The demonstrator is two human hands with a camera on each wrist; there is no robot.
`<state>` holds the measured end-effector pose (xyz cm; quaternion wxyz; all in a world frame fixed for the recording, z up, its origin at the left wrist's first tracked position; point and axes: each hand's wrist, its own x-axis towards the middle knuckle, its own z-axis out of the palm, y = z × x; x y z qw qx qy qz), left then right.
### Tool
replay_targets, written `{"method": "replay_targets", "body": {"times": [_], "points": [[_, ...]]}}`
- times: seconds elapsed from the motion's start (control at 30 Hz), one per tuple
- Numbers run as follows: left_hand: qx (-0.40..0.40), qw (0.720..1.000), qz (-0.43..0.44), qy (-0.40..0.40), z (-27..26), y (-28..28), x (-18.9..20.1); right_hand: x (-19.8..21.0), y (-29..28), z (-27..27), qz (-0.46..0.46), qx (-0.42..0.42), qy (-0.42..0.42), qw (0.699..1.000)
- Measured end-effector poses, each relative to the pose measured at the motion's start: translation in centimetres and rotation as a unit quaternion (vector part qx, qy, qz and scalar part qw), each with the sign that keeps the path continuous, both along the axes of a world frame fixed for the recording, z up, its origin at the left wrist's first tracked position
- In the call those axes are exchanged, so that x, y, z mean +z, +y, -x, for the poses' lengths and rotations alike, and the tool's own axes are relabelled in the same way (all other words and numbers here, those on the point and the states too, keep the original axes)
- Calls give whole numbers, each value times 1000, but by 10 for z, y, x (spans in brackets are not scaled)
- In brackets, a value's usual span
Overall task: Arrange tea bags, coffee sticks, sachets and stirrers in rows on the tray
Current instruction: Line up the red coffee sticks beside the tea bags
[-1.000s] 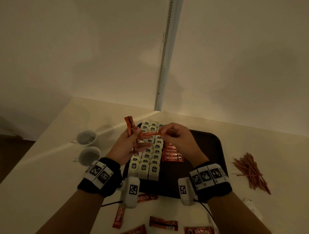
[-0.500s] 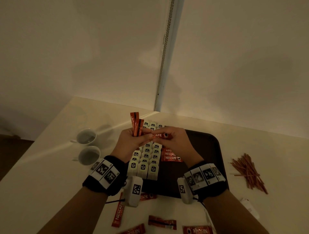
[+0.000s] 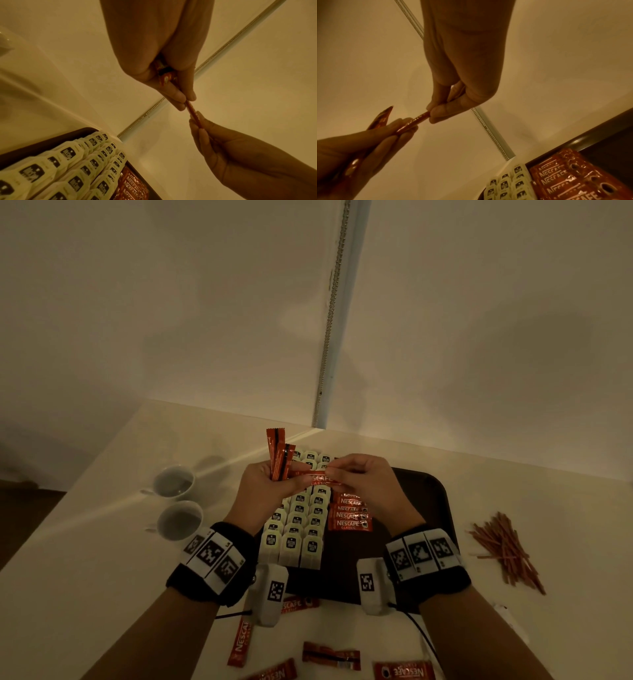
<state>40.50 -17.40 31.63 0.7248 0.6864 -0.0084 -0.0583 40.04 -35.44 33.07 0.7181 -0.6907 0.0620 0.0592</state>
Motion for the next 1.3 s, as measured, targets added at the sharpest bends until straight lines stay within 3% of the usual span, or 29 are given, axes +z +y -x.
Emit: {"method": "replay_targets", "body": {"times": [0.1,0.3,0.37,0.5,0.7,0.97,1.3], "points": [[17,1000,4,-1,-1,-1,-4,-4,-3,1,-4,-15,3,1000],[26,1000,3,7,-2,0,-15,-3,-14,5,120,17,-7,993],[21,1000,4,19,0,-1,-20,-5,-19,6,122,42,1,992],[29,996,67,53,1,-1,-23,-14,-34,7,128,39,5,991],[82,990,-11,111,-6,18,-26,-67,-76,11,303,5,40,952],[57,982,14,177,-9,25,-28,-135,-82,39,290,-12,156,944],[58,981,8,183,-11,25,-26,-150,-71,24,320,-88,178,926]]}}
